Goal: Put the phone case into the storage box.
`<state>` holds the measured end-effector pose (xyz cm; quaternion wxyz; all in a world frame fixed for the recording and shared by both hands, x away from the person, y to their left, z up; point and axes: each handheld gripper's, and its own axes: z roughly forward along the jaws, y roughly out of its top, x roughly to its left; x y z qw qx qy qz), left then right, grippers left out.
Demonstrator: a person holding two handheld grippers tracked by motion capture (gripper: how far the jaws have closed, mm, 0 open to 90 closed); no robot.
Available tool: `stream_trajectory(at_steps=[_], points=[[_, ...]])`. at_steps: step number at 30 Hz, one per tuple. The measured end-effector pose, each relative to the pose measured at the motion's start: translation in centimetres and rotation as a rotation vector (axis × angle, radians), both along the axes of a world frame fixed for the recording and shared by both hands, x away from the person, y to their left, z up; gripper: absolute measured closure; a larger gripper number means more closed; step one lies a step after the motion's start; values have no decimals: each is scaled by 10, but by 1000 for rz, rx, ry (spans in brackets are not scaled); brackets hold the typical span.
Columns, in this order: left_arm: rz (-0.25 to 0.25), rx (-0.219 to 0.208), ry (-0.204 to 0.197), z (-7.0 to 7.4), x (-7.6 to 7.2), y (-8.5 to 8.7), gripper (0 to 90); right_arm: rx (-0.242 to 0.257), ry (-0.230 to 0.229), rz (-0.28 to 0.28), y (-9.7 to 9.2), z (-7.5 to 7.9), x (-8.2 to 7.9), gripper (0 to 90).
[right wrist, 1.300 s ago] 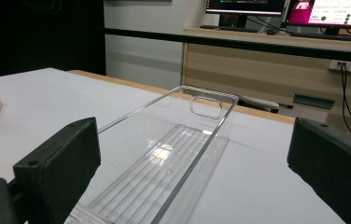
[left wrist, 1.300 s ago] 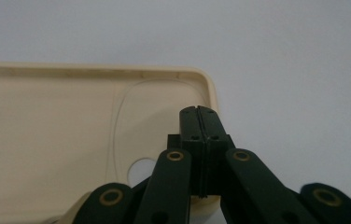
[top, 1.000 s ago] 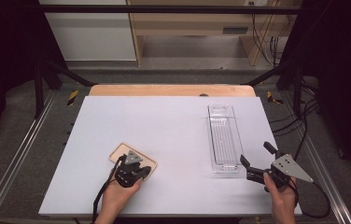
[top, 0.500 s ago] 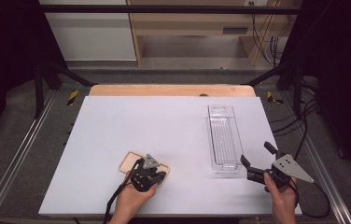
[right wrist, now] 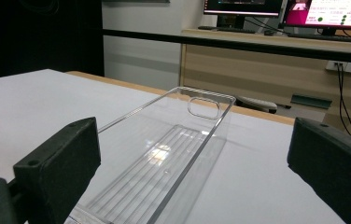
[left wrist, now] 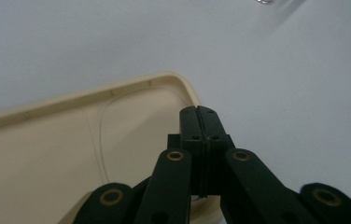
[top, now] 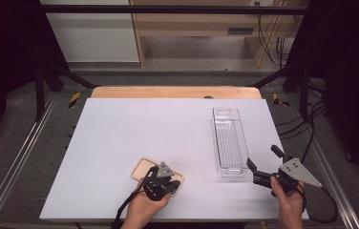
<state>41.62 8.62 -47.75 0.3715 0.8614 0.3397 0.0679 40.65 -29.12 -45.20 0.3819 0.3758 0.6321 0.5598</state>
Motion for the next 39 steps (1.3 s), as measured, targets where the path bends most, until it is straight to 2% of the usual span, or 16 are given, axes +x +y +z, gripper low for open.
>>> stream_trajectory(at_steps=[14, 18, 29, 30, 32, 34, 35, 36, 37, 38, 39], points=[[-58, -24, 22, -1, -8, -14, 900, -8, 4, 1, 1, 0, 0, 33], [-90, -14, 8, -1, -14, -22, 900, -14, 2, -3, 0, 0, 0, 33], [-115, -22, -18, -2, -18, -25, 900, -14, 5, -10, 1, 0, 0, 33], [-114, -27, -41, -1, -18, -23, 900, -13, 5, -13, 1, 1, 0, 33], [-111, -32, -56, 0, -19, -23, 900, -13, 1, -13, 0, 1, -1, 33], [-93, -58, -96, 4, -18, -17, 900, -9, 0, -17, 0, 2, -2, 33], [-93, -58, -96, 4, -18, -17, 900, -9, 0, -17, 0, 2, -2, 33], [-73, -77, -130, 8, -17, -10, 900, -11, -6, -27, 0, 4, -3, 33], [-73, -77, -130, 8, -17, -10, 900, -11, -6, -27, 0, 4, -3, 33], [-45, -101, -165, 12, -16, -2, 900, -14, -10, -39, 0, 7, -4, 33], [-26, -115, -180, 14, -15, 3, 900, -12, -10, -43, 0, 8, -5, 32]])
